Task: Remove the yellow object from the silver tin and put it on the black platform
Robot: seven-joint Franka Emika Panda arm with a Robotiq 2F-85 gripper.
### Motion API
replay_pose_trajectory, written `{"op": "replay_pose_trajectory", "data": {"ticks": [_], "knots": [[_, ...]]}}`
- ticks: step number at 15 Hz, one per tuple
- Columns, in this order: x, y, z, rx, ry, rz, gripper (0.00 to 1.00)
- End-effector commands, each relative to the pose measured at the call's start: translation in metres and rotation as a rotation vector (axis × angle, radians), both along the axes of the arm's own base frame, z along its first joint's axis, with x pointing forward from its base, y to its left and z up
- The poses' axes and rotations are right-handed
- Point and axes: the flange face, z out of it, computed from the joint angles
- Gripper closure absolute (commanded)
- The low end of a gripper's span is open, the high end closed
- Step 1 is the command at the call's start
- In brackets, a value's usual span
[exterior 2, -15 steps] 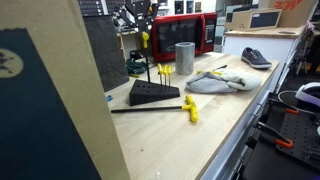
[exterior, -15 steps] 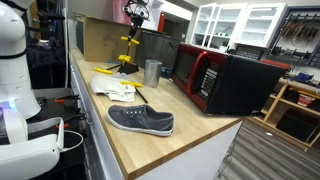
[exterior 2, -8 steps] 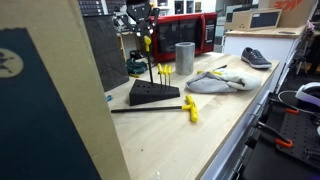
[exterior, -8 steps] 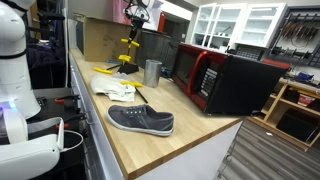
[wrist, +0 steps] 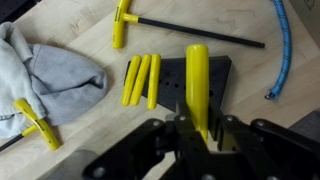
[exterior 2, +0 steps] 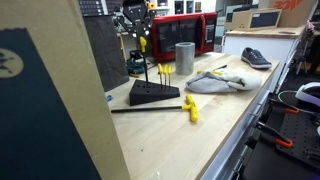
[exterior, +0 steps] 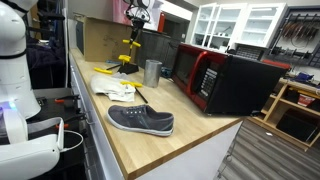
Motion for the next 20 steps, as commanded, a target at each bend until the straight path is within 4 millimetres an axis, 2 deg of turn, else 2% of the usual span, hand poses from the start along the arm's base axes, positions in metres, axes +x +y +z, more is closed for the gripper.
{"op": "replay_pose_trajectory", "data": {"ticks": [1,14,20], "knots": [[0.005,0.010,0.019,0.003,-0.058,-0.020,0.94],[0.007,0.015,0.000,-0.008,-0.016,-0.013,0.94],[0.000,0.015,-0.004,-0.026,0.038,-0.001,0.94]]}}
